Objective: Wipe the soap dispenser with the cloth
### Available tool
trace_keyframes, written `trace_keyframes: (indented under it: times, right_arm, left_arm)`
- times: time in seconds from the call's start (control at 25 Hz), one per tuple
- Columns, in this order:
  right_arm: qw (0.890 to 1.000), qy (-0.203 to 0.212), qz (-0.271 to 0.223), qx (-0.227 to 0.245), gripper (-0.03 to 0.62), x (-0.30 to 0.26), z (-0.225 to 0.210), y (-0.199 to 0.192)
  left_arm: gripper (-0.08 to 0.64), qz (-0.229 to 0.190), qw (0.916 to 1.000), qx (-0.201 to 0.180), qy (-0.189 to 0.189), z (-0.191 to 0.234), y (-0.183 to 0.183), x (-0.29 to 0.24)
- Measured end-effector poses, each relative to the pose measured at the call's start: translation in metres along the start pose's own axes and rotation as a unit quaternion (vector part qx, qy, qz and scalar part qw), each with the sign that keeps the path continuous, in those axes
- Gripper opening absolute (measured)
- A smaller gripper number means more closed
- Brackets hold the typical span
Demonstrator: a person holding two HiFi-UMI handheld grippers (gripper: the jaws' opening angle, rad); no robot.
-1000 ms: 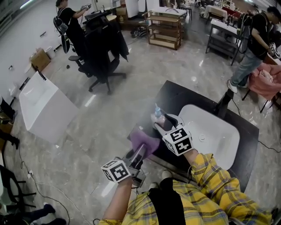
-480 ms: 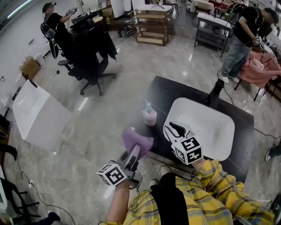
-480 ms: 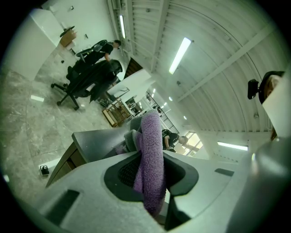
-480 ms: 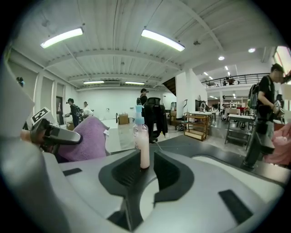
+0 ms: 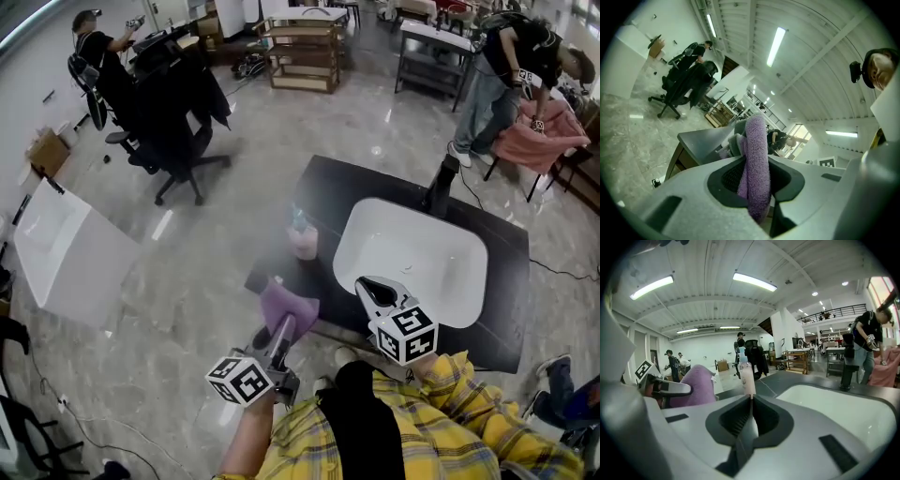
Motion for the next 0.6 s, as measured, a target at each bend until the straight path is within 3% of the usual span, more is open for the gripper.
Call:
trace_keyframes:
  times: [0.6]
  right_arm:
    - [1.000,-0.006,0.015,-0.024,0.006,0.019,0.012,-0.033]
  left_arm:
    - [0.077,0.003,0.9993,-0.015,0.034,0.011,-0.009,0.028]
Point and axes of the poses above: the fingertips, and each gripper's own axes: x backward along the fingers, z to its left, y out of its top, the point moved 1 cm from there along x, backward along the fingers, and after that the axes turned 9 degrees about z, right-handed, at the moved point
